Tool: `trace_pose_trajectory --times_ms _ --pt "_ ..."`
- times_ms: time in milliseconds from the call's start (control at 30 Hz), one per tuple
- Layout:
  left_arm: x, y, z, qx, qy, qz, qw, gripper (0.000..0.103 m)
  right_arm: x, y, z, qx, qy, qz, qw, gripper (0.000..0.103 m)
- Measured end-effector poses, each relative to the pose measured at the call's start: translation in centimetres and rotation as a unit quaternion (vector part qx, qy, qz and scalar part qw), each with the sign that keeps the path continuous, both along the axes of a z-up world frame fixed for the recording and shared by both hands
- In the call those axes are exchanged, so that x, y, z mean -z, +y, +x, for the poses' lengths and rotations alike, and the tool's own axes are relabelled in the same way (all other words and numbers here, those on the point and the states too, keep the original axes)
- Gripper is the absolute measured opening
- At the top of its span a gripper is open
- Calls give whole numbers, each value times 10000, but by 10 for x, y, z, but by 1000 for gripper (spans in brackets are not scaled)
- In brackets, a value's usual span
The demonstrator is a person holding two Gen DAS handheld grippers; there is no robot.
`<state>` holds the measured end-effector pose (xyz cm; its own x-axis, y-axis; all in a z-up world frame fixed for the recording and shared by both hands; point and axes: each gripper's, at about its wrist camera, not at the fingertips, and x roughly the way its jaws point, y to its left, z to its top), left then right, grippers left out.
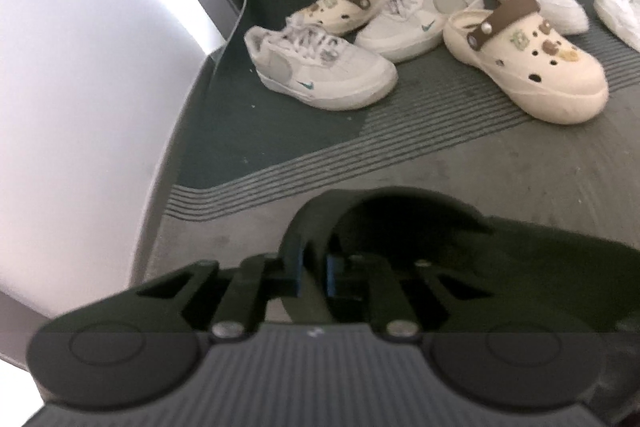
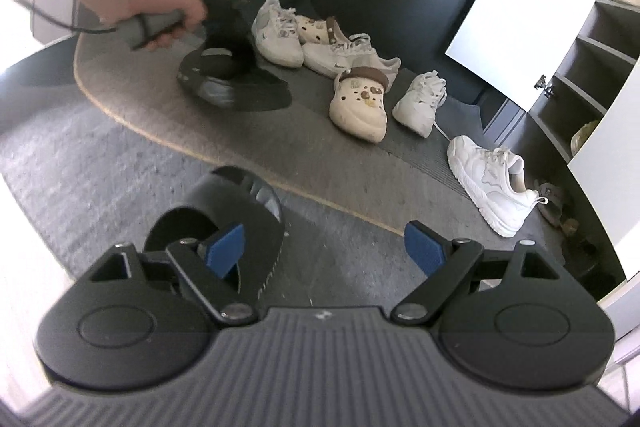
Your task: Organize scattered shoes
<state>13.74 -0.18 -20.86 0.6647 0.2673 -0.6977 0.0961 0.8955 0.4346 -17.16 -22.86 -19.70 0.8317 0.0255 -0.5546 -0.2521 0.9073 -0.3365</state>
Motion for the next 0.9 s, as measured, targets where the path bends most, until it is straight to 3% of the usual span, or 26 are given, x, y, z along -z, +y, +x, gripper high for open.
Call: trace_pose_trajectory --times_ms 167,333,633,767,900 --pt "-21 32 -49 549 -54 -92 9984 12 -6 5 9 6 -16 348 9994 89" --pt "-22 48 -96 1122 -113 104 9936 12 -11 15 18 -80 13 705 9975 89" --pt "11 77 -153 1702 109 409 9845 12 -9 44 33 -351 290 1066 9933 89" --pt "32 85 -166 1624 274 338 9858 14 -3 61 39 -621 474 1178 9900 89" --pt "42 86 -179 1716 206 206 9847 22 2 84 50 -1169 724 1129 9841 89"
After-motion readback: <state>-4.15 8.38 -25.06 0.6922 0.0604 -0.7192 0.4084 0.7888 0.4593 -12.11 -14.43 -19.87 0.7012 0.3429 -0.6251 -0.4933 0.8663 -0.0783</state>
